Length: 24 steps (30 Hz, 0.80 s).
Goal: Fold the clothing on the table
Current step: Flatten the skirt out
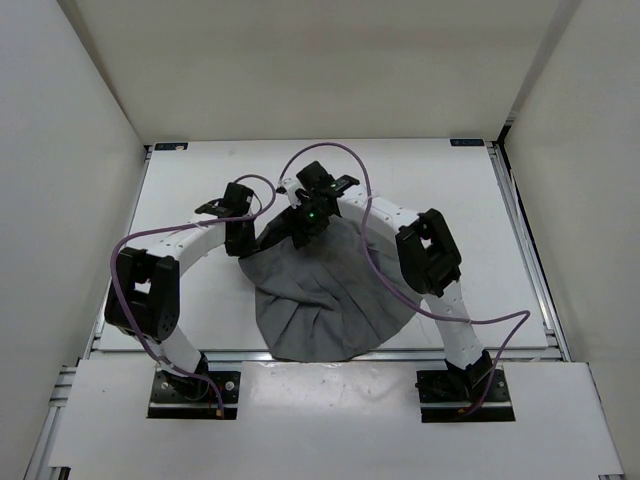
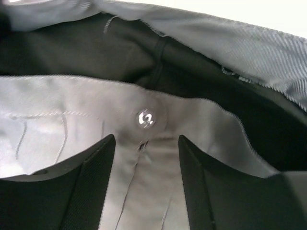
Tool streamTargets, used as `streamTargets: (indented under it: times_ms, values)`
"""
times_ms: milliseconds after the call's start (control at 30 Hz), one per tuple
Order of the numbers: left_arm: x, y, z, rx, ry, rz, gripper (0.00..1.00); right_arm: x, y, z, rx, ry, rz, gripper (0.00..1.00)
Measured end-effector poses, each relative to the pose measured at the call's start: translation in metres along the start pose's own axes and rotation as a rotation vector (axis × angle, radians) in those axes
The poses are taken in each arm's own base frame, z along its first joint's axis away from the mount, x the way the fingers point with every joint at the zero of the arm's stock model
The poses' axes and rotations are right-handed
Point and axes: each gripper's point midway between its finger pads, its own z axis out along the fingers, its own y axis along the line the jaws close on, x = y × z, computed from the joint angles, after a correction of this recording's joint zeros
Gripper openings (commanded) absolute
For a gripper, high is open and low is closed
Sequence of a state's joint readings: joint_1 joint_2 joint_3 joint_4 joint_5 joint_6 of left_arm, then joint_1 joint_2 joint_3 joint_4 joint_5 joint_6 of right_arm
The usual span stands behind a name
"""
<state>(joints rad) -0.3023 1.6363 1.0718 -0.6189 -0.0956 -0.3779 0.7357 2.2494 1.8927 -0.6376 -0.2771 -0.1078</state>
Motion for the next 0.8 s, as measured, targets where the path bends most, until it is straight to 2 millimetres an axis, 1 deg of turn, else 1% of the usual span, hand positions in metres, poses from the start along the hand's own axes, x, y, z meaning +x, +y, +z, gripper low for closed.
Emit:
streamTargets:
  times_ms: [67,100,167,233,333,400,467,500,567,667,733,767,800]
  values:
    - [0.000,0.001,0.000,-0.003,0.002,-0.002,0.00,0.002,-0.002,0.007,-0.004,0.008,0.006,0.55]
    - [0.000,0.001,0.000,-0.003,0.001,-0.002,0.00,0.004,-0.003,0.010,-0.007,0.015,0.011,0.52]
    - [0.000,0.002,0.000,-0.005,0.001,-0.005,0.00,0.009,-0.004,0.016,-0.010,0.030,0.019,0.40]
    - [0.000,0.003,0.000,-0.006,0.000,-0.007,0.00,0.012,-0.004,0.020,-0.011,0.041,0.027,0.01]
    - [-0.001,0.006,-0.002,-0.006,-0.006,-0.014,0.00,0.016,-0.002,0.020,0.004,0.061,0.041,0.00]
    - [-0.002,0.009,-0.003,-0.009,-0.009,-0.022,0.00,0.014,0.000,0.017,0.017,0.065,0.037,0.00]
    - [0.000,0.014,-0.003,-0.013,-0.008,-0.032,0.00,0.008,0.003,0.007,0.027,0.061,0.033,0.00]
    - [0.001,0.017,-0.003,-0.015,-0.007,-0.039,0.00,0.004,0.005,-0.001,0.029,0.056,0.033,0.00]
    - [0.004,0.021,-0.004,-0.013,-0.006,-0.049,0.00,-0.007,0.013,-0.024,0.030,0.035,0.036,0.00]
    - [0.008,0.022,-0.009,0.009,-0.015,-0.064,0.00,-0.023,0.024,-0.077,0.040,-0.037,0.051,0.00]
    - [0.007,0.022,-0.014,0.033,-0.036,-0.083,0.01,-0.027,0.033,-0.124,0.045,-0.110,0.070,0.00]
    - [0.002,0.014,-0.019,0.085,-0.058,-0.115,0.11,-0.024,0.044,-0.166,0.027,-0.184,0.097,0.00]
    - [-0.005,0.003,-0.023,0.143,-0.078,-0.129,0.17,-0.022,0.054,-0.186,0.007,-0.220,0.106,0.00]
